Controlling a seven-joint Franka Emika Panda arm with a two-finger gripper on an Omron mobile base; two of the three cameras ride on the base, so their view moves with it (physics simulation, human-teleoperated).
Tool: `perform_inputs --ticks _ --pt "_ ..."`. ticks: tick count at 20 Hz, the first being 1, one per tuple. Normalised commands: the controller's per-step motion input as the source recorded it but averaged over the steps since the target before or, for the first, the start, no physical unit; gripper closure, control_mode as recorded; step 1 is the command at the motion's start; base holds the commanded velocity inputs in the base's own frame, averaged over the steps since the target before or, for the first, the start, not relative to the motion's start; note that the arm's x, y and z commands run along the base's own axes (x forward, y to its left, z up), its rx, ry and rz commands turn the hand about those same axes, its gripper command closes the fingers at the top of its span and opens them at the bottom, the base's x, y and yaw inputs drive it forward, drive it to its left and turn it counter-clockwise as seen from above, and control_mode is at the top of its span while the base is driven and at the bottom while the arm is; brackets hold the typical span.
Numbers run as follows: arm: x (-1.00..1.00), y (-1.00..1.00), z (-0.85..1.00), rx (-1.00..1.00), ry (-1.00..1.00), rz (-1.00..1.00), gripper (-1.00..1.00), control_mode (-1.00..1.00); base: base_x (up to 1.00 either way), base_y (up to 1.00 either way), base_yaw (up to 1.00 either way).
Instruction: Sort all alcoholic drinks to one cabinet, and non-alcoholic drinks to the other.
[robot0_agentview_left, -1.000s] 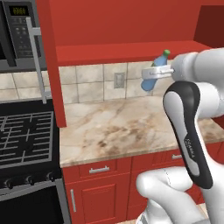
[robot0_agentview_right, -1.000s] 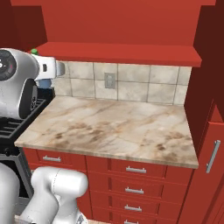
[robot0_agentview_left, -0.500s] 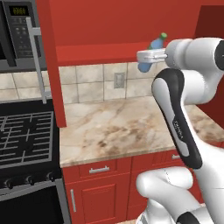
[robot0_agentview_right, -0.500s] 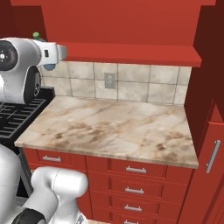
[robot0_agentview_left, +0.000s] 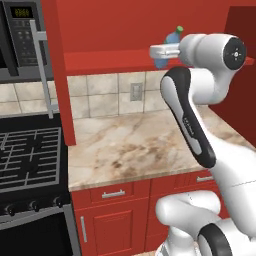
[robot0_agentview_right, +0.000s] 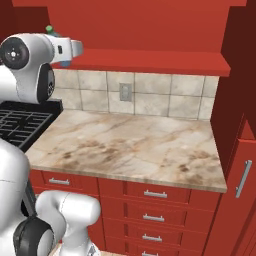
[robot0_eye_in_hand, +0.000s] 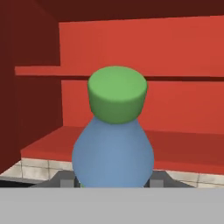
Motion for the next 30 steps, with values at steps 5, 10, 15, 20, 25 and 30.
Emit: perform_inputs --ticks 5,10,15,20,25,30 --pt "0.65 0.00 -0.18 0.00 0.00 -0.08 1.00 -1.00 0.00 0.00 0.00" --pt "0.70 0.00 -0.04 0.01 0.00 -0.11 1.00 -1.00 0.00 0.00 0.00" --pt "0.50 0.00 -0.10 0.03 0.00 -0.10 1.00 -1.00 0.00 0.00 0.00" --pt "0.48 -0.06 -0.05 0.03 0.00 -0.10 1.00 -1.00 0.00 0.00 0.00" --pt "0.31 -0.09 0.00 0.07 0.00 -0.08 1.00 -1.00 0.00 0.00 0.00" --pt "0.33 0.00 0.00 0.05 0.00 -0.07 1.00 -1.00 0.00 0.00 0.00"
